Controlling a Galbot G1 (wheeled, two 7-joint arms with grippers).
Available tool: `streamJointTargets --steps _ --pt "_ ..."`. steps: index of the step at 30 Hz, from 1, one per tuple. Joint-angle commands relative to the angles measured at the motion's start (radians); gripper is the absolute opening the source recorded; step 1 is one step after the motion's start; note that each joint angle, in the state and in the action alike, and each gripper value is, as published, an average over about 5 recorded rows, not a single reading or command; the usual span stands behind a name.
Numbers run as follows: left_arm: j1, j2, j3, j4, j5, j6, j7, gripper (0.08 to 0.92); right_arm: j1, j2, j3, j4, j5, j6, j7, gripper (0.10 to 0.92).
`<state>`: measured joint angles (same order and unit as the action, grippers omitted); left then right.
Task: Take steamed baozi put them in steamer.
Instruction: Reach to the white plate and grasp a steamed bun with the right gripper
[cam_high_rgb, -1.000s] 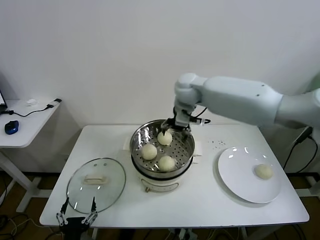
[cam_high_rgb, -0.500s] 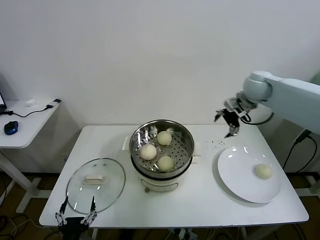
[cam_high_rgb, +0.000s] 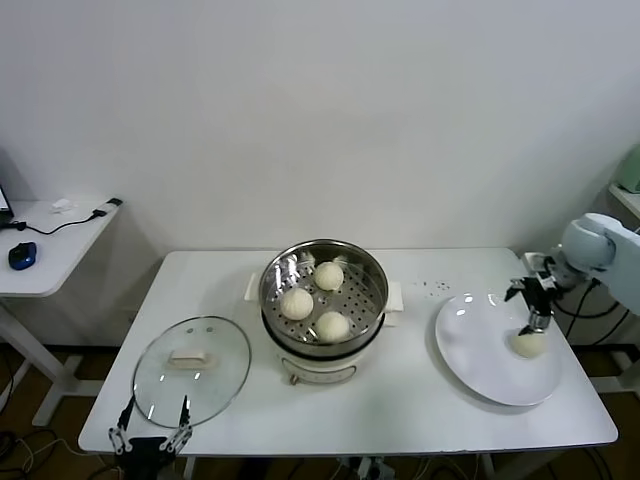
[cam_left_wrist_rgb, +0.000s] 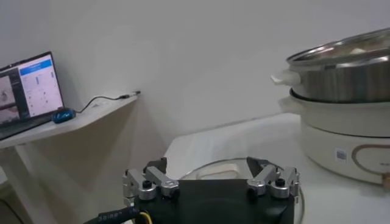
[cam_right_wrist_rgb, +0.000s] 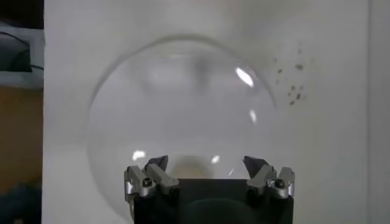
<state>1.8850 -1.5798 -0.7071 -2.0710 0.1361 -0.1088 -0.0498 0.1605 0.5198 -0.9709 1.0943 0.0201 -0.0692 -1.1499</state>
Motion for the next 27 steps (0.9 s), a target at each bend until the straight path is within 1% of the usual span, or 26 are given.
streamJointTargets --steps 1,14,25,27 --pt "-0.001 -0.005 0.002 0.007 0.007 0.003 0.0 0.823 -0.306 -0.012 0.345 -0.13 -0.202 0.054 -0.014 0.823" --pt "-0.005 -0.012 -0.004 0.023 0.014 0.003 -0.001 0.823 -0.335 0.134 0.425 -0.284 -0.281 0.077 0.013 0.823" --pt "-0.01 -0.01 -0.006 0.029 0.019 0.004 -0.001 0.823 -0.309 0.192 0.402 -0.322 -0.278 0.075 0.008 0.819" --pt "-0.01 -0.01 -0.006 0.029 0.019 0.004 -0.001 0.823 -0.303 0.194 0.396 -0.325 -0.274 0.074 0.006 0.801"
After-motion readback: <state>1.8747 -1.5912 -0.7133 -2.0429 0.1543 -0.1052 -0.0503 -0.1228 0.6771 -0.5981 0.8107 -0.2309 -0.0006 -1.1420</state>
